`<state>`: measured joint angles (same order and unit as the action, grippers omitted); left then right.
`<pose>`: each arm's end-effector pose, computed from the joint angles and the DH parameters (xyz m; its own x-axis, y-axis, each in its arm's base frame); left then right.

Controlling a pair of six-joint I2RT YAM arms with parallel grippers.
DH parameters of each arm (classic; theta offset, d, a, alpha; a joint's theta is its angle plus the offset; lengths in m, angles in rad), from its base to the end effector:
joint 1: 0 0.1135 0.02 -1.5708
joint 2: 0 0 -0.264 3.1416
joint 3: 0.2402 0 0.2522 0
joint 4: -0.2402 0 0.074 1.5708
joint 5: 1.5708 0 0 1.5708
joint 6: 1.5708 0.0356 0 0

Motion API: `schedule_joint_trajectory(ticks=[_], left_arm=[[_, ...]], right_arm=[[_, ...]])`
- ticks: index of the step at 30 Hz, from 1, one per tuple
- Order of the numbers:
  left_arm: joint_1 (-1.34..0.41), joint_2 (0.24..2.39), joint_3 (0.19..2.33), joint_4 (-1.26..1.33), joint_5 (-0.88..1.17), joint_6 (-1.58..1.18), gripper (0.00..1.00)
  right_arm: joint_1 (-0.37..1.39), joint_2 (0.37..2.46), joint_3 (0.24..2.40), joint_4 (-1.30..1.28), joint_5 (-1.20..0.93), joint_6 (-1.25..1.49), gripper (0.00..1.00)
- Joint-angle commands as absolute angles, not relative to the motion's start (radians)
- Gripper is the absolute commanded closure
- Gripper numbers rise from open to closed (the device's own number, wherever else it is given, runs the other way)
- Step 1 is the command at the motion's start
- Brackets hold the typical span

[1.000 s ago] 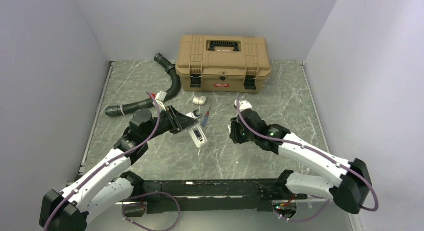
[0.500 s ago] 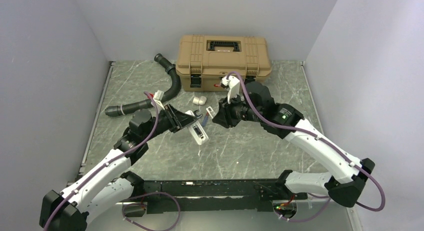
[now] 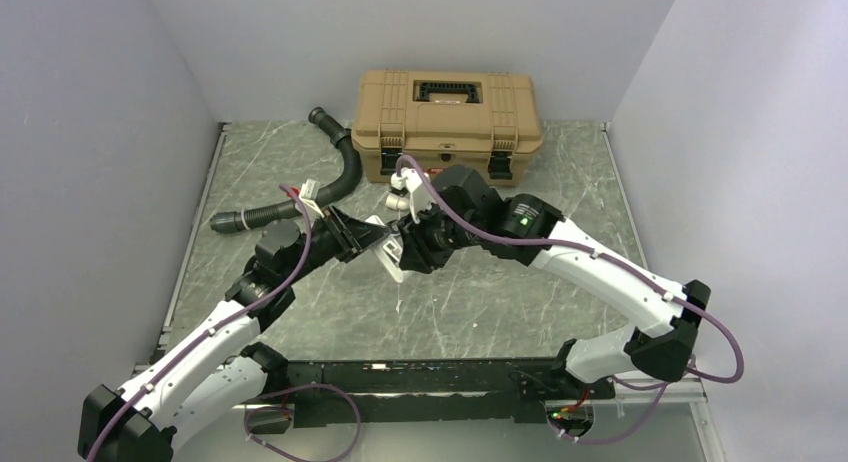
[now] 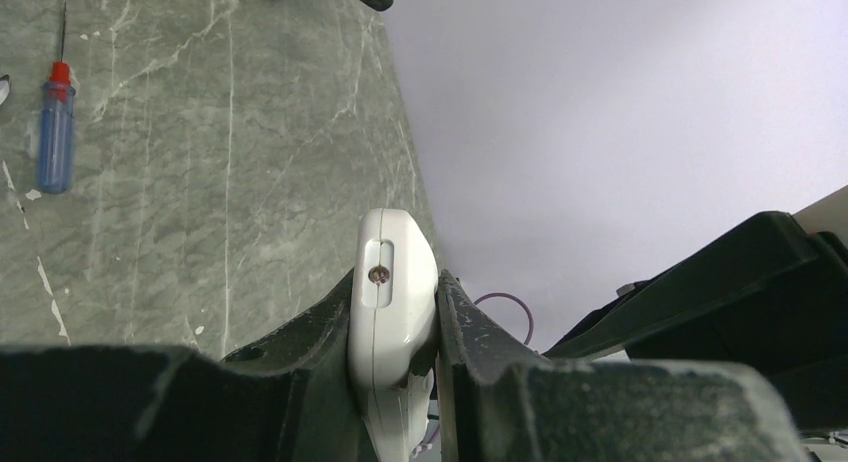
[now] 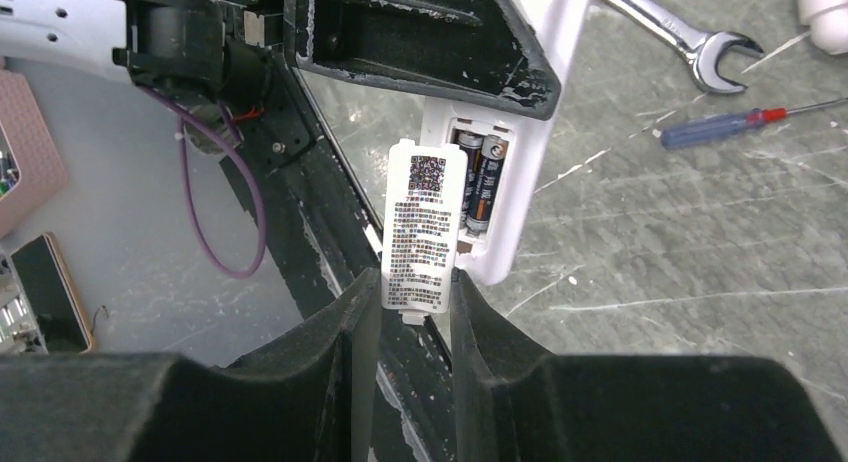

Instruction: Load the batteries into the remote control

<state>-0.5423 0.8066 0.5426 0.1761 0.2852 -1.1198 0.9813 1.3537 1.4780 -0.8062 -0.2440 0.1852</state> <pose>0.1637 -0.1104 0.2886 -0.6946 -0.5898 -0.4120 0.2528 0.3360 -0.9073 0.1502 0.2400 0.3928 -0.5121 -0.4443 -0.7351 -0.8308 0.4735 0.2926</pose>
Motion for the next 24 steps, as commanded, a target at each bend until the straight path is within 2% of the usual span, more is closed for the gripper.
schedule_joint_trajectory(ticks=[1, 15, 24], left_arm=[[-0.54, 0.797, 0.552, 0.242, 0.273, -1.134, 1.0], [-0.539, 0.779, 0.533, 0.25, 0.273, -1.138, 1.0], [-0.539, 0.78, 0.527, 0.261, 0.269, -1.143, 1.0]], right_arm=[[1.003, 1.399, 1.541, -0.859, -0.216, 0.17, 0.79], [1.005, 1.467, 1.62, -0.924, -0.104, 0.141, 0.79], [1.005, 1.485, 1.631, -0.92, -0.109, 0.145, 0.79]])
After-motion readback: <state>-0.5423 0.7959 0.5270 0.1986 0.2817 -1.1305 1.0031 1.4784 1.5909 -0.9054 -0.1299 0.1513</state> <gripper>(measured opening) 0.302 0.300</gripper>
